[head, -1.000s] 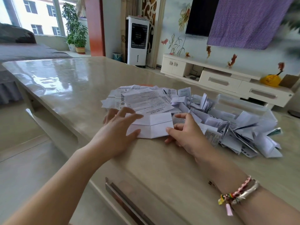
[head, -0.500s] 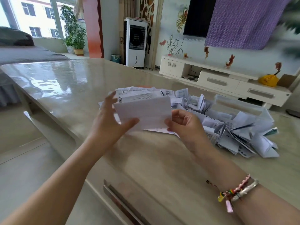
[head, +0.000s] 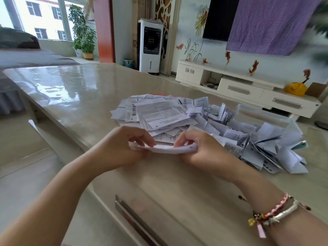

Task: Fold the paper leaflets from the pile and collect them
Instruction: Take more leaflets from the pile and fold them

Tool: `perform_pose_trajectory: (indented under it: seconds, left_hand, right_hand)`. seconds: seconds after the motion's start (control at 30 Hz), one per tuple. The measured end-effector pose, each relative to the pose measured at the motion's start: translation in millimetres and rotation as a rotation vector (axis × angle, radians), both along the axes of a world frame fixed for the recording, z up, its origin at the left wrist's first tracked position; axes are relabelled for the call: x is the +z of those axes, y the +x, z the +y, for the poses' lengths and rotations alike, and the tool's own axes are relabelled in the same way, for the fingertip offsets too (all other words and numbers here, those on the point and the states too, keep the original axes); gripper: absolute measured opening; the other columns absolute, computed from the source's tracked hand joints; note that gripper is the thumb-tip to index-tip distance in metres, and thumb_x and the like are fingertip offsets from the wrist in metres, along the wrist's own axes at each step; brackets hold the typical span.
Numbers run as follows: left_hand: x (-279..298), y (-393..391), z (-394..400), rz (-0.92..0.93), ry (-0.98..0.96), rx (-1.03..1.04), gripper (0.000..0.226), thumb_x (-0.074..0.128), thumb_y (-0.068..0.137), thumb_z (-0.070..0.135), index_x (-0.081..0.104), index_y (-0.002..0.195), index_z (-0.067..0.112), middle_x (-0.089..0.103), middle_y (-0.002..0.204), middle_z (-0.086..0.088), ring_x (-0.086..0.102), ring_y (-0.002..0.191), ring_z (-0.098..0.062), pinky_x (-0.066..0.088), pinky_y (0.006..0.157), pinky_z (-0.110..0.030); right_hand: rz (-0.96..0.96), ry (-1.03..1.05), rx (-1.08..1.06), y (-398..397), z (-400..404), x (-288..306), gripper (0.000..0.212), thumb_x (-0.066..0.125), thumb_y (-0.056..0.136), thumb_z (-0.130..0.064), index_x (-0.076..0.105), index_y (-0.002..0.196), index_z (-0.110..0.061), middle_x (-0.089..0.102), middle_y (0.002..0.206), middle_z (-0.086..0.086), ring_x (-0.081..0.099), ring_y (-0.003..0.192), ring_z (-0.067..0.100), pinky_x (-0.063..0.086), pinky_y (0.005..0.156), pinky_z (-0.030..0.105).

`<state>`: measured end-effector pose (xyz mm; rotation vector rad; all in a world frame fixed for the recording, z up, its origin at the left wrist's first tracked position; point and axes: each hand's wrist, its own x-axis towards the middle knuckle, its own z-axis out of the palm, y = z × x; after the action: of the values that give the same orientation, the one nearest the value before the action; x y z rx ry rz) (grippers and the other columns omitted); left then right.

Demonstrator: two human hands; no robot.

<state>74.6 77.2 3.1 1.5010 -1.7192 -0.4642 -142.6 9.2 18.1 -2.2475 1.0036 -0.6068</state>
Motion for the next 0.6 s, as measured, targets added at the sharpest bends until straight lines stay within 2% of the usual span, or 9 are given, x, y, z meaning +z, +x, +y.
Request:
perform_pose_trajectory:
  seconds: [0.13,0.2,0.27,0.33,0.37,0.4,0.47,0.5,0.6]
  left_hand:
    - [-5.7,-0.7,-2.4,0.010,0.102,0.011,0.010,0.082,0.072,0.030,0.074,0.078,0.030,0.067,0.080,0.008,0.061,0.073,-0.007,0.045,0.064,-0.016]
    - [-6.3,-2.2,-3.6,0.049,0.112,0.038,0.008,0.080,0.076,0.029,0.073,0.078,0.025,0.068,0.077,0.005,0.063,0.070,-0.011,0.048,0.063,-0.019]
    - [-7.5,-3.4,-5.7,-0.001,0.102,0.104,0.009,0.075,0.080,0.029,0.071,0.084,0.023,0.066,0.073,0.003,0.059,0.063,-0.007,0.047,0.062,-0.021]
    - [-10.5,-6.5,-7.8,-0.077,0.093,0.166,0.017,0.072,0.082,0.031,0.066,0.097,0.027,0.061,0.073,0.009,0.055,0.061,0.001,0.041,0.056,-0.013]
    - [-11.7,-9.0,-8.1,-0.101,0.104,0.183,0.024,0.071,0.083,0.033,0.062,0.105,0.030,0.060,0.078,0.012,0.055,0.065,0.003,0.041,0.060,-0.012]
    - [-14.0,-11.2,-8.8,-0.146,0.112,0.197,0.033,0.069,0.083,0.036,0.057,0.114,0.033,0.060,0.087,0.012,0.058,0.076,0.000,0.044,0.070,-0.016]
    - [-19.1,-15.1,-10.3,-0.291,0.086,0.212,0.050,0.065,0.084,0.041,0.045,0.129,0.035,0.053,0.114,0.009,0.055,0.106,-0.015,0.041,0.095,-0.030]
    - [-20.8,-16.0,-10.3,-0.340,0.051,0.215,0.054,0.063,0.084,0.043,0.042,0.134,0.035,0.047,0.121,0.007,0.049,0.115,-0.018,0.037,0.102,-0.034]
    - [-20.1,-15.9,-8.9,-0.438,-0.029,0.217,0.051,0.060,0.086,0.047,0.043,0.133,0.038,0.035,0.123,0.009,0.035,0.119,-0.018,0.028,0.105,-0.033]
  right_hand:
    - [0.062,0.093,0.049,-0.6,2.4,-0.8,0.009,0.066,0.079,-0.012,0.069,0.081,-0.021,0.066,0.074,-0.007,0.056,0.066,0.003,0.043,0.062,0.019]
    - [0.028,0.103,-0.004,0.0,-1.0,-2.6,0.006,0.071,0.080,-0.018,0.068,0.085,-0.020,0.068,0.079,-0.005,0.060,0.069,0.005,0.046,0.064,0.022]
    - [0.000,0.068,-0.086,-0.7,-6.3,-6.1,0.014,0.074,0.080,-0.027,0.065,0.089,-0.022,0.068,0.084,-0.005,0.061,0.072,0.007,0.046,0.066,0.022]
    - [0.020,-0.007,-0.160,-1.2,-9.6,-10.1,0.017,0.072,0.082,-0.034,0.062,0.092,-0.025,0.064,0.083,-0.007,0.057,0.071,0.005,0.042,0.063,0.021]
    - [0.054,-0.060,-0.189,-1.0,-10.2,-12.5,0.018,0.071,0.083,-0.035,0.060,0.094,-0.026,0.061,0.083,-0.008,0.054,0.070,0.005,0.040,0.062,0.021]
    - [0.094,-0.117,-0.206,-0.4,-10.2,-14.4,0.019,0.070,0.083,-0.035,0.059,0.096,-0.026,0.058,0.083,-0.008,0.051,0.072,0.005,0.040,0.064,0.022]
    - [0.172,-0.232,-0.200,1.3,-9.4,-18.0,0.024,0.067,0.084,-0.032,0.057,0.104,-0.023,0.053,0.092,-0.009,0.050,0.084,0.010,0.043,0.076,0.026]
    - [0.212,-0.291,-0.186,2.6,-9.0,-19.4,0.027,0.066,0.085,-0.031,0.056,0.108,-0.022,0.051,0.099,-0.007,0.049,0.094,0.012,0.041,0.083,0.027]
    - [0.274,-0.395,-0.133,4.8,-8.1,-20.2,0.030,0.063,0.087,-0.028,0.055,0.115,-0.023,0.045,0.107,-0.005,0.042,0.106,0.015,0.035,0.091,0.026]
